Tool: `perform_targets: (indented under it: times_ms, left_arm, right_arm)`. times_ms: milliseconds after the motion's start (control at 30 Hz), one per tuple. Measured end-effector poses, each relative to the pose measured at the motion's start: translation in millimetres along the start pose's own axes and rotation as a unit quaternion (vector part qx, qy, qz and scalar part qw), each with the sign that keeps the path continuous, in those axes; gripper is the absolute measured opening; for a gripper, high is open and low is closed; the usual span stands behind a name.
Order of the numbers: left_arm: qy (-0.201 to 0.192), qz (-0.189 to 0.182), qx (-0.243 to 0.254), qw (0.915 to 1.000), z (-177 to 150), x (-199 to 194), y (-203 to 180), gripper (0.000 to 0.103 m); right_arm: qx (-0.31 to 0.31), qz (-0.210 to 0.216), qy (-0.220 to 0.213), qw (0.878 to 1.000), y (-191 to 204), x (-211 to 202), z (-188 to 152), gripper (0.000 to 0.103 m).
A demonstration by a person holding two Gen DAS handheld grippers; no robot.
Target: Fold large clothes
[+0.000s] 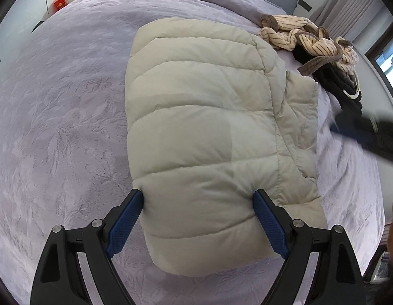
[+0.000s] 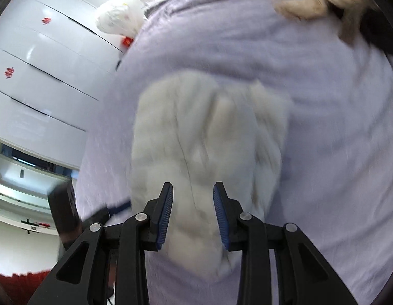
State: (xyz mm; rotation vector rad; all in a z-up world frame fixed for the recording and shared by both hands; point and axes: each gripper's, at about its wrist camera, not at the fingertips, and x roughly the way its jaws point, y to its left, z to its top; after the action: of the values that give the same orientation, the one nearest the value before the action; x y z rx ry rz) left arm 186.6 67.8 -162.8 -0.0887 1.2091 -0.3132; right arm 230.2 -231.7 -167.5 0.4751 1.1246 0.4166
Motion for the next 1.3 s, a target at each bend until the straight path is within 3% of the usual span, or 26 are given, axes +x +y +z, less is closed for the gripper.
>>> perform_targets:
  times_ms: [133, 200, 300, 533, 1300]
  left_arm:
    - [0.007, 0.008, 0.009, 0.9999, 3.1, 4.1, -3.9, 0.089]
    - [0.007, 0.006, 0.011, 0.9999, 2.1, 6.8, -6.8, 0.089]
    - [0.006, 0.01, 0.022, 0.9997, 2.0, 12.7, -15.2, 0.089]
    - [0.011, 0.015, 0.026, 0.9995, 5.0, 13.2, -19.9, 0.089]
    - [0.009, 0.029, 0.006, 0.9995, 11.6, -23.4, -1.5, 0.089]
  right_arm:
    - [-0.01, -0.055, -0.001, 0.998, -9.4, 31.0, 21.9, 0.036]
    - [0.012, -0.078, 0.015, 0.997, -33.2, 55.7, 20.6, 0.031]
    - [0.05, -0.066, 0.021, 0.996, -58.4, 65.8, 16.3, 0.03]
    - [0.072, -0.052, 0.028, 0.996, -78.9, 78.9, 11.9, 0.03]
    - [0.057, -0.081, 0.052, 0.994, -22.1, 35.7, 1.2, 0.033]
